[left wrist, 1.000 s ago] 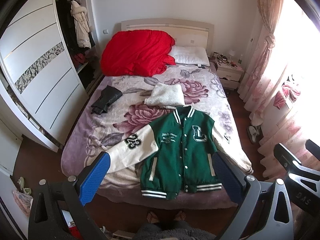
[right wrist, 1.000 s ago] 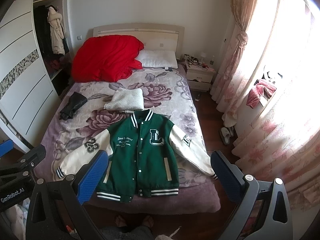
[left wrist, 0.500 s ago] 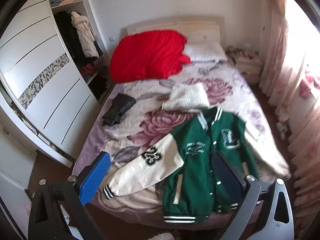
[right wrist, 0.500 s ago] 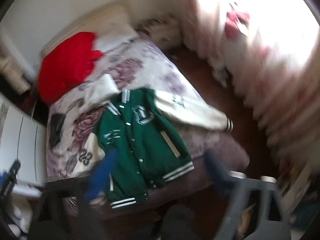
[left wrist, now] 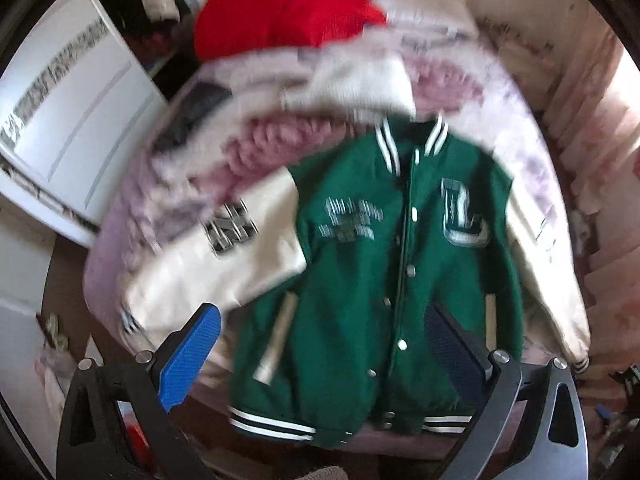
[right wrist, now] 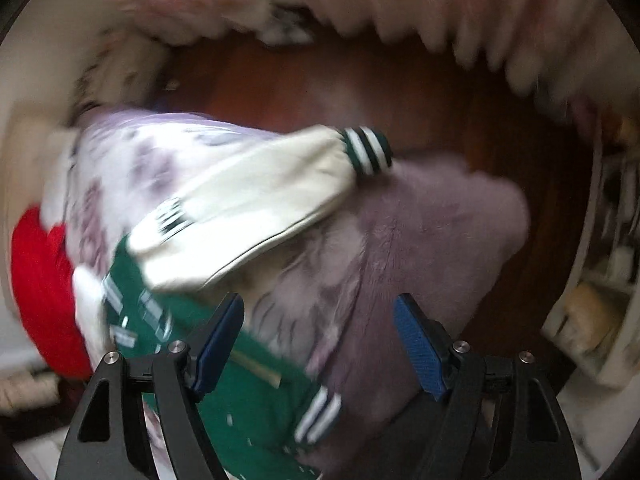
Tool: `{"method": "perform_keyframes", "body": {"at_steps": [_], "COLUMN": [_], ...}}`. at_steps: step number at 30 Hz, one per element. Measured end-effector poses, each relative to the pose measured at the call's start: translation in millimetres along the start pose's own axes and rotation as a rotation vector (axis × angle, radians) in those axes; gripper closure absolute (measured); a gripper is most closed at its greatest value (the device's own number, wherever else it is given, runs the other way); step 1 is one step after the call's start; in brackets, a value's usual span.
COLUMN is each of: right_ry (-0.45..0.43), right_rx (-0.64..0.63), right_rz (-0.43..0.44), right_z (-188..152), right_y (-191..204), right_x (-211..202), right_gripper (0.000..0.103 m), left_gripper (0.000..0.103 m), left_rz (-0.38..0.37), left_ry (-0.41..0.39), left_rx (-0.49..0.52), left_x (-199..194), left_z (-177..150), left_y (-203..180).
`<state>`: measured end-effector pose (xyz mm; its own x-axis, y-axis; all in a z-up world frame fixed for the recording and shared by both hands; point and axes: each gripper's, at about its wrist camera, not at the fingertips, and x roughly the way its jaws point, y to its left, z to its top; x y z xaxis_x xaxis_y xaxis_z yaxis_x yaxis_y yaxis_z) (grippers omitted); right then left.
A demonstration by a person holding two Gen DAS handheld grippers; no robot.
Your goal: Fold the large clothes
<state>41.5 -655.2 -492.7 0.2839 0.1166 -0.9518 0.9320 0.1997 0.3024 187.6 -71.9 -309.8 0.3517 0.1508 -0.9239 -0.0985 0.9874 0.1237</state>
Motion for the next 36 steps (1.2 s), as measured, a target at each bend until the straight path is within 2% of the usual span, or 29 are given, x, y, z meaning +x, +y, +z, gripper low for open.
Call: {"method": "perform_keyframes", "body": {"at_steps": [4,8,11,13,14,15,17,21,27,31,36], "right_ry": [0.027,-0.002,-0.013,-0.071,-0.099,-0.111,-0.154,-0.260,-0.313,-0.362,-0.388], "right_rx": [0.165,0.283,0.330,0.352,0.355,0.337,0.310,0.167,-0.022,-0.138,-0.298], "right_rz": [0.076,0.163,0.172,0.150,0.158,0.153,0.158,0.170,0.174,0.224,0.322], "right_z": [46,76,89,94,97,105,118,163,210,211,172], "right_y": [-31,-43,-37,-31,-27,-21,-10,21,81,125,194], "right_x": [107,176,215,221,221,222,215,187,159,115,52], "right_gripper": [0.024,0.024,0.024,0.047,0.080,0.084,0.086,0.087,0.087,0.087,0.087], "left_gripper": [0.000,0.000,0.000,0.000,0.000,0.000,0.000,0.000,0.000,0.000,0.000], "left_rz": [0.023,0.064,0.077,0.086,0.087,0.089,0.091,0.051,0.025,0.020,-0.001], "left_ry": [0.145,0.181,0.164,0.132,0.121,0.112,0.091,0.070,0.046,0.048,0.046], "left_rx": [-0.037,0.007,0.039,0.054,0.061,0.069,0.086,0.101,0.116,0.094,0.127], "left_x": [71,104,121,132,137,140,148,162,185,201,230], "left_z": [-14,-12,0,11,15,18,25,38,54,65,68], "left_y": [-39,-70,-92,-103,-111,-118,-132,-164,-212,-224,-243]}}
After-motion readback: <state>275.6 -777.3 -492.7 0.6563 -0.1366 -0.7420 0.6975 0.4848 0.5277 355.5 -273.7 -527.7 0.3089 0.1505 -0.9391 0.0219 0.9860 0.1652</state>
